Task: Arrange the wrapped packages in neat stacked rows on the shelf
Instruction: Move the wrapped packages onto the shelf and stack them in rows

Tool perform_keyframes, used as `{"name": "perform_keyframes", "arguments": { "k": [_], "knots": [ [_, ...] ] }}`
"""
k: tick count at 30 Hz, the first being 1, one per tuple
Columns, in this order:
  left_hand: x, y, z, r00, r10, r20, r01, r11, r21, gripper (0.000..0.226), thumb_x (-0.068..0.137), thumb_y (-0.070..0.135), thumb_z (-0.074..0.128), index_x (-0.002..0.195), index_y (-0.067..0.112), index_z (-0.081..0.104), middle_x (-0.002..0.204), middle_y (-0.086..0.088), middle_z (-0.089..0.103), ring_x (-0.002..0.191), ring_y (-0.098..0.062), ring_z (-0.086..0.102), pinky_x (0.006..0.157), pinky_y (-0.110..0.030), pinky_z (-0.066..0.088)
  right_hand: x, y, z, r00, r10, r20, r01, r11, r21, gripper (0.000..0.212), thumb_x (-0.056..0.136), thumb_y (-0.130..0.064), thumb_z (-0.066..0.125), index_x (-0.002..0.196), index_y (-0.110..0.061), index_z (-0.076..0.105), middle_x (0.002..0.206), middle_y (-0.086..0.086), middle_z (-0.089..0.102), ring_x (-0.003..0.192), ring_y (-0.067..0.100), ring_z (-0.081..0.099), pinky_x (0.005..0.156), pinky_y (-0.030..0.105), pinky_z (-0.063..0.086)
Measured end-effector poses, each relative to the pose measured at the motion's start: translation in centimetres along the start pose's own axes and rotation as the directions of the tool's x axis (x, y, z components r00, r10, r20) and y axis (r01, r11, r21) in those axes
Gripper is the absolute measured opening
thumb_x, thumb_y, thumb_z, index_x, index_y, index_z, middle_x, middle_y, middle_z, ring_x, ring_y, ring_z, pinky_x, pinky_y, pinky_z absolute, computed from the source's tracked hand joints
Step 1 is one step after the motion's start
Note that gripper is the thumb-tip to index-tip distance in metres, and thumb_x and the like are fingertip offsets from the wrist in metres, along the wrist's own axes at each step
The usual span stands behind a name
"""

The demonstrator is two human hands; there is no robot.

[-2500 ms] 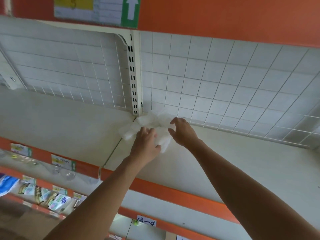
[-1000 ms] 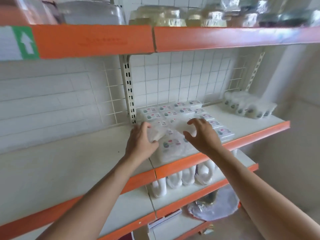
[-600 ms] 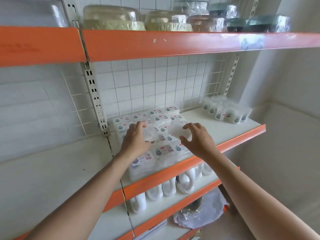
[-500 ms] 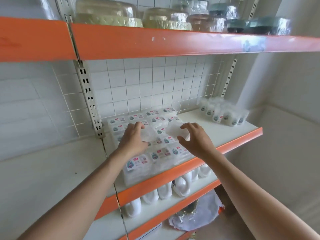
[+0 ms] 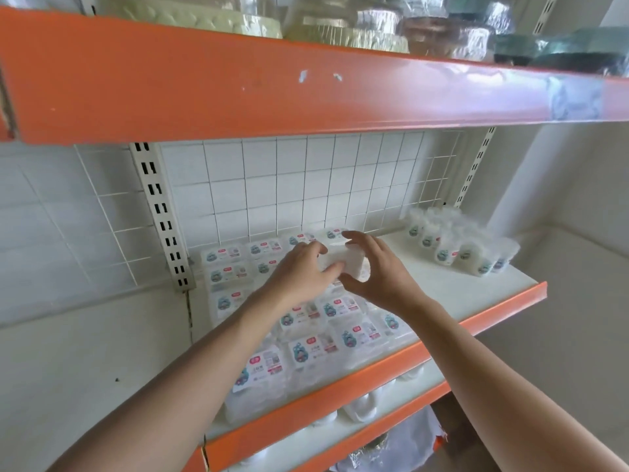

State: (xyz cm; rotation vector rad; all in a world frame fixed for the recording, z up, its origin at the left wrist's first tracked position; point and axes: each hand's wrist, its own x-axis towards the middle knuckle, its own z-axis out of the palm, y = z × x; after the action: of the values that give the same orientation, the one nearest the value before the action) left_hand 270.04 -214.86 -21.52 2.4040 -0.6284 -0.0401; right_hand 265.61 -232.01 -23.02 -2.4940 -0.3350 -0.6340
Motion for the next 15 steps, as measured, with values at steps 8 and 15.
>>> {"name": "perform_keyframes", "arguments": {
  "k": [8, 15],
  "knots": [
    [3.2, 2.7, 0.5, 0.975, -0.22, 0.031, 0.222, 0.952, -0.212, 0.057, 0.077, 0.059, 0.066, 0.119, 0.023, 0.053, 0.11, 0.009, 0.059, 0.096, -0.011, 0.061, 0.076, -0.03, 0.05, 3.0, 3.2, -0.3, 0.979, -0.202, -0.032, 0.204, 0.974, 0.095, 0.072, 0.072, -0.049, 0.072, 0.131, -0.014, 0.052, 0.118, -0.002, 0.062, 0.107, 0.018, 0.054, 0.093, 0.028, 0.047],
    [4.4, 5.5, 1.6, 0.946, -0.322, -0.025, 0.282, 0.862, -0.422, 0.015, 0.069, 0.015, 0.059, 0.077, 0.009, 0.069, 0.067, -0.009, 0.065, 0.068, -0.021, 0.065, 0.068, -0.036, 0.057, 4.4, 6.5, -1.3, 0.946, -0.309, 0.094, 0.29, 0.941, 0.174, 0.077, 0.066, -0.038, 0.085, 0.131, -0.013, 0.053, 0.123, -0.004, 0.06, 0.111, 0.02, 0.046, 0.092, 0.025, 0.041]
  ]
}}
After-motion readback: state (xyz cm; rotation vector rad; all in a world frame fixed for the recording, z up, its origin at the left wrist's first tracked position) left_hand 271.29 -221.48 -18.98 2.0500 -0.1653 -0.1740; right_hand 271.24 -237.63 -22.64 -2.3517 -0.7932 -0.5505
